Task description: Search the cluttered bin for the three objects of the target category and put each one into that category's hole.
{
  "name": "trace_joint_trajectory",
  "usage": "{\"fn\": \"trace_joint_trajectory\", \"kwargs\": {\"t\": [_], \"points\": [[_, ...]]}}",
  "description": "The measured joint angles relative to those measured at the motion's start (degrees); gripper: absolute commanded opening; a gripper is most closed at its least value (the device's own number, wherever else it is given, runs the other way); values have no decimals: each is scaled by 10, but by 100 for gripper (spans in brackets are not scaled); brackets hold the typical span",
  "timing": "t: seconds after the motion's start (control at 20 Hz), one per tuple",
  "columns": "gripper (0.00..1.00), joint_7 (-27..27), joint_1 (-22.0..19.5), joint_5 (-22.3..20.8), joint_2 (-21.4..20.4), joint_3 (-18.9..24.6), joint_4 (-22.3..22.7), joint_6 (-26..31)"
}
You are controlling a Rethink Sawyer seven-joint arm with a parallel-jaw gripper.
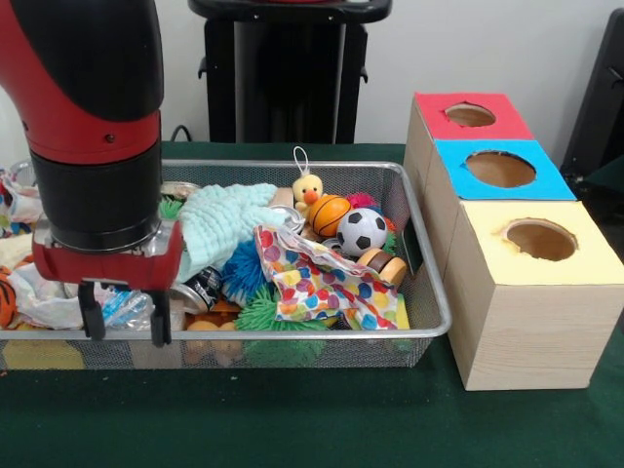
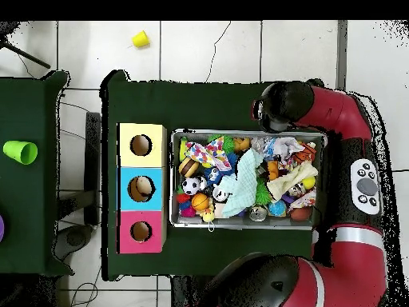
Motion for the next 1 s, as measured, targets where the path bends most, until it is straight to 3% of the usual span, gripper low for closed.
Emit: {"fn": "trace_joint_trajectory", "kwargs": {"t": [0.5, 1.0], "points": [[100, 0, -1, 0, -28, 0, 22, 0], [100, 0, -7, 0, -63, 0, 73, 0]]}}
